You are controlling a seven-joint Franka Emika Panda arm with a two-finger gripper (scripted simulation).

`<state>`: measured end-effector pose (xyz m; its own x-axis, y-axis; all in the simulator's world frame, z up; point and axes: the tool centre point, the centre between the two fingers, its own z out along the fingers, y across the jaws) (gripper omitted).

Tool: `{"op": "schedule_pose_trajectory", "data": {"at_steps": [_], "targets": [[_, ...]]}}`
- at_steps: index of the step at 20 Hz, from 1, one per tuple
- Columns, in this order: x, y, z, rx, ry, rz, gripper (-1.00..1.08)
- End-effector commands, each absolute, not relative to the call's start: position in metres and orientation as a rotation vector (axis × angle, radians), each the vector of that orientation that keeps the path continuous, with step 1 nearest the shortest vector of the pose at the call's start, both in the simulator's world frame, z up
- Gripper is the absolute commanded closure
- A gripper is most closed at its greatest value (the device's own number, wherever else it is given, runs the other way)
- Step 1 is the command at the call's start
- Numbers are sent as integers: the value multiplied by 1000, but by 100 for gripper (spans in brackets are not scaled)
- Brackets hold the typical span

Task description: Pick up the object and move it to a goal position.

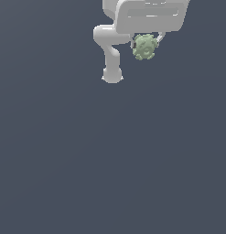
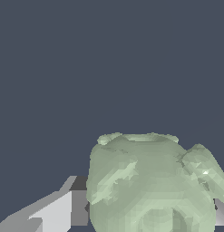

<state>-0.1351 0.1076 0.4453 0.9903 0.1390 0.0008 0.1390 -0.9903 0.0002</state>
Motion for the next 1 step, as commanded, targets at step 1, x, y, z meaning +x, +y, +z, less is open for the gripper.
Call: {"op": "schedule_pose_trajectory", "data": {"at_steps": [1], "targets": [[-135, 108, 447, 3134, 219, 0, 108]]}}
